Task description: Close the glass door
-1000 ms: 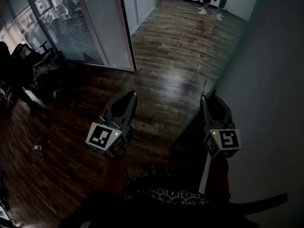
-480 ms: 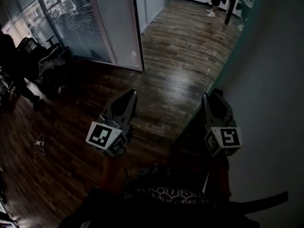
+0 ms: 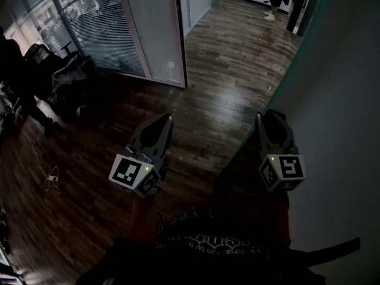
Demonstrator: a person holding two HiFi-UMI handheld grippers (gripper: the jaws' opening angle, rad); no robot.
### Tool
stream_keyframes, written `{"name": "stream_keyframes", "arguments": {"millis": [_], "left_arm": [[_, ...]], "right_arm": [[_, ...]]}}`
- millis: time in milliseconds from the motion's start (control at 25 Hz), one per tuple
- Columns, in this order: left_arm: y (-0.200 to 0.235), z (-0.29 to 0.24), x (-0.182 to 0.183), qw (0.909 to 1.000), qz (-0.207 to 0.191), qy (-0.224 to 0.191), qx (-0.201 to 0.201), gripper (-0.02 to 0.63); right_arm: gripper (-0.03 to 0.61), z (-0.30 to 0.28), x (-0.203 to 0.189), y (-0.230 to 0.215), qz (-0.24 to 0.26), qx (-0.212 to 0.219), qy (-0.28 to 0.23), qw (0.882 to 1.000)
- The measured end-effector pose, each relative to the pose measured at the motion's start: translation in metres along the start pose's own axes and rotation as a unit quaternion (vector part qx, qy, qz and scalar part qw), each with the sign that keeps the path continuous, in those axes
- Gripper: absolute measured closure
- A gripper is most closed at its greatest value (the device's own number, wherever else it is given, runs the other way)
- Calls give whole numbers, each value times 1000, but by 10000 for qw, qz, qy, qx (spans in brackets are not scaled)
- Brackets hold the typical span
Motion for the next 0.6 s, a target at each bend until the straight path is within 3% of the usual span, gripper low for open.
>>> {"name": "stream_keyframes", "arguments": {"millis": [360, 600], "left_arm": [[19, 6, -4, 9999, 83, 106, 15, 611], [44, 8, -5, 9992, 134, 112, 364, 612]], "right_arm": [[467, -30, 2, 34, 21, 202, 22, 9998], [466, -52, 4, 48, 82, 268, 19, 9996]]}}
Point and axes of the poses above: the fingertips, and each gripper's own axes: z backward along the fingers, y to its left, x out of its top, the point moved 5 cm from there along z, backward along the fingers, and after that the axes turned 15 degrees about -x, right-handed, at the moved point
